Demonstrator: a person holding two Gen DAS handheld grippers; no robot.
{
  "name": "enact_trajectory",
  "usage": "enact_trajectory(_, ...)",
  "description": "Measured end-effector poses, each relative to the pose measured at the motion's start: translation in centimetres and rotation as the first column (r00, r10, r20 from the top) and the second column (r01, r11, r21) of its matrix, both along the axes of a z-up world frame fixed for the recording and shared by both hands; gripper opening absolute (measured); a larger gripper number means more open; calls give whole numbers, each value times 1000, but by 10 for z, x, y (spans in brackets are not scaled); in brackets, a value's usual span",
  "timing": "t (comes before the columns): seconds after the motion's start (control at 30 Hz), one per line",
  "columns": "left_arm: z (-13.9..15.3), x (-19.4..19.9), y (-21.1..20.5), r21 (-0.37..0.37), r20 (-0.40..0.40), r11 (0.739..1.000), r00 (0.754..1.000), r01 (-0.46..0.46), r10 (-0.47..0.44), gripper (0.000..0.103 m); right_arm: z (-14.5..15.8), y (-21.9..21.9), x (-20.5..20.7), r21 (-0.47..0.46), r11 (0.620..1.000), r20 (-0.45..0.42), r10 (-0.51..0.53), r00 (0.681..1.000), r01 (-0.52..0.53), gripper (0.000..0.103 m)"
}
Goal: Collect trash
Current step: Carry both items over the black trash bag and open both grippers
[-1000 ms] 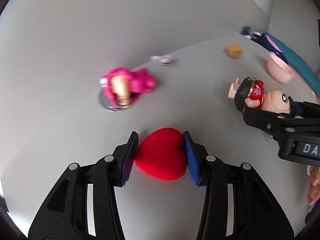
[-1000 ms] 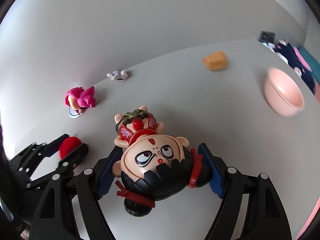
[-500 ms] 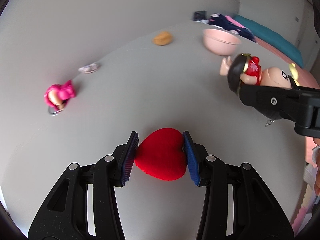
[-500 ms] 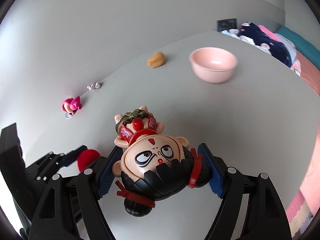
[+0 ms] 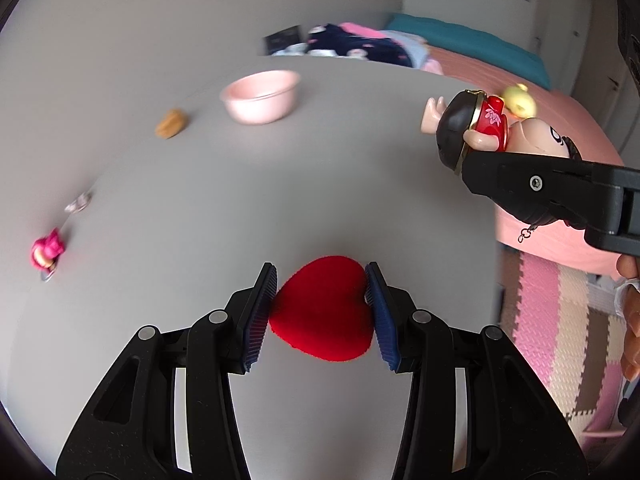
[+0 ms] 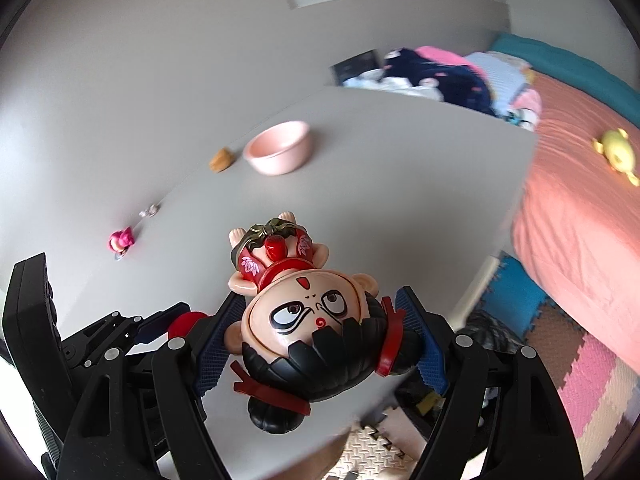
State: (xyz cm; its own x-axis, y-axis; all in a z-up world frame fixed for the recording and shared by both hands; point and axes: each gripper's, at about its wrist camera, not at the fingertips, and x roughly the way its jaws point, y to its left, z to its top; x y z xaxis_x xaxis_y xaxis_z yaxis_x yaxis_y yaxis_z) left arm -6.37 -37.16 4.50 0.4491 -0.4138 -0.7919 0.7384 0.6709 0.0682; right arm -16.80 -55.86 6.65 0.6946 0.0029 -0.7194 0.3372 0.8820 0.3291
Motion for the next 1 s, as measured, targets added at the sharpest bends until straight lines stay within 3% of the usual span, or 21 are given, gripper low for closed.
enact_trajectory(0.3, -6, -64, -74, 23, -10, 986, 986, 164, -164, 45, -9, -58, -80, 16, 991, 4, -132, 991, 132, 78)
enact_trajectory(0.6, -21, -127, -135, 62, -36, 947, 949, 314, -312, 45, -34, -111, -149, 46, 961, -25, -273, 962, 273, 78)
enact_trajectory(0.83, -37, -153, -160, 105, -59, 924, 930, 368, -364, 45, -56, -134, -173, 63, 941, -67, -329, 942, 333, 78)
enact_trajectory(0.87, -39, -155, -163, 109, -62, 922, 928, 373, -368, 49, -59, -136, -174, 65, 939, -73, -334, 940, 339, 78)
enact_trajectory(0.9, -41, -155, -165, 116, -74, 919, 925, 378, -372, 75, -62, -137, -174, 62, 936, -85, -341, 936, 347, 78)
enact_trajectory(0.93, -41, -156, -166, 118, -68, 921, 928, 372, -366, 97, -66, -139, -174, 52, 931, -103, -354, 930, 360, 88)
enact_trajectory(0.97, -40, -156, -164, 117, -35, 928, 936, 353, -351, 97, -70, -142, -175, 41, 924, -110, -374, 921, 380, 100)
enact_trajectory(1.0, -40, -157, -164, 121, -18, 931, 939, 344, -344, 97, -71, -144, -179, 28, 913, -104, -402, 910, 407, 100)
